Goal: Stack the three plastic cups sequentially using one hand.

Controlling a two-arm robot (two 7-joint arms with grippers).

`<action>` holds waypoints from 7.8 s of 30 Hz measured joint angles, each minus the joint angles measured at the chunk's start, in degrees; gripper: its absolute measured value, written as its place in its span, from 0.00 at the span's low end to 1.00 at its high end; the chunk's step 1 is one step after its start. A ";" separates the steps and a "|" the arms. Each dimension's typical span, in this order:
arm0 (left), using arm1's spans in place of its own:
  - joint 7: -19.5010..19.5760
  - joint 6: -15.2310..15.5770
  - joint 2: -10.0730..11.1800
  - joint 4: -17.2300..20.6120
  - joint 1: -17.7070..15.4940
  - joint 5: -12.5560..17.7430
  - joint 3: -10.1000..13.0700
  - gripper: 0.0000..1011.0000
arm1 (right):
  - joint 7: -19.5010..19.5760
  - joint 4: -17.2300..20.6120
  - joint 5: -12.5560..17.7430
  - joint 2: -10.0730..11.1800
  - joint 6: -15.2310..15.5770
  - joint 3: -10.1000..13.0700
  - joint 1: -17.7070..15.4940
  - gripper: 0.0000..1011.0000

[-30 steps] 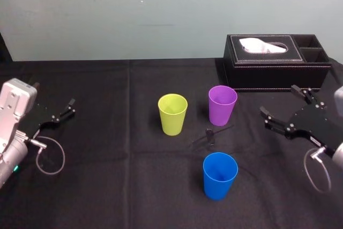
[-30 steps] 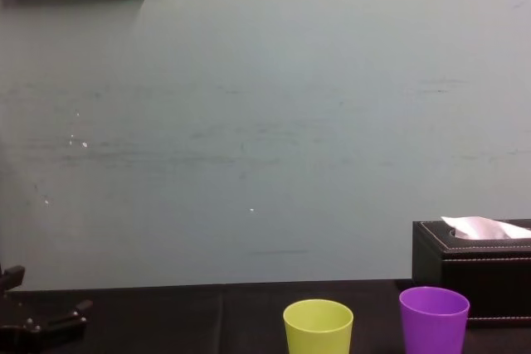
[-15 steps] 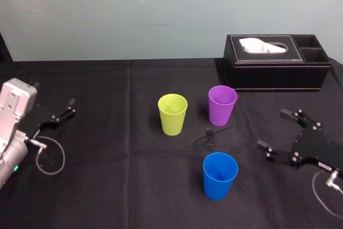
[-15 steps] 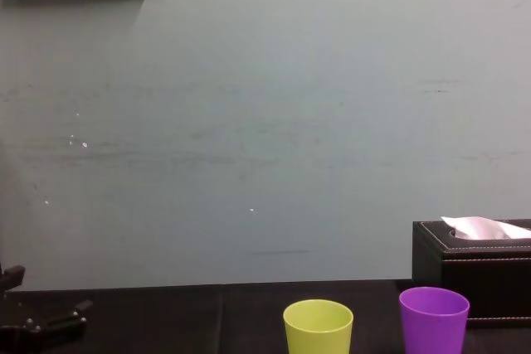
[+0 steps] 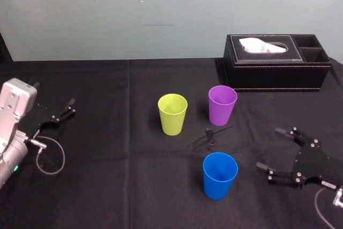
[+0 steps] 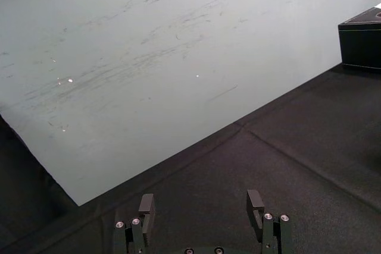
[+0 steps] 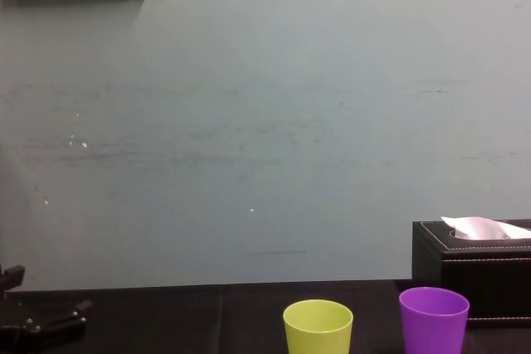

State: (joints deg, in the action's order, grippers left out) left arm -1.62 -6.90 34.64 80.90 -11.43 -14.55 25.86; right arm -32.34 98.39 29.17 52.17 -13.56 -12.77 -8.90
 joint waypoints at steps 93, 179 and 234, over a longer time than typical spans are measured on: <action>0.00 0.00 0.00 0.00 0.00 0.00 0.00 1.00 | -4.67 -3.40 -2.04 -9.50 10.00 -6.41 5.06 0.99; 0.00 0.00 0.00 0.00 0.00 0.00 0.00 1.00 | -3.12 -5.68 -2.77 -12.52 10.90 -9.37 8.48 0.72; 0.00 0.00 0.00 0.00 0.00 0.00 0.00 1.00 | 3.03 -3.52 -3.47 -17.79 26.62 -14.26 28.92 0.72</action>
State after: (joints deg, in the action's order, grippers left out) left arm -1.62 -6.90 34.64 80.90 -11.43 -14.55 25.86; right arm -29.30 94.86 25.70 34.38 13.06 -27.03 20.02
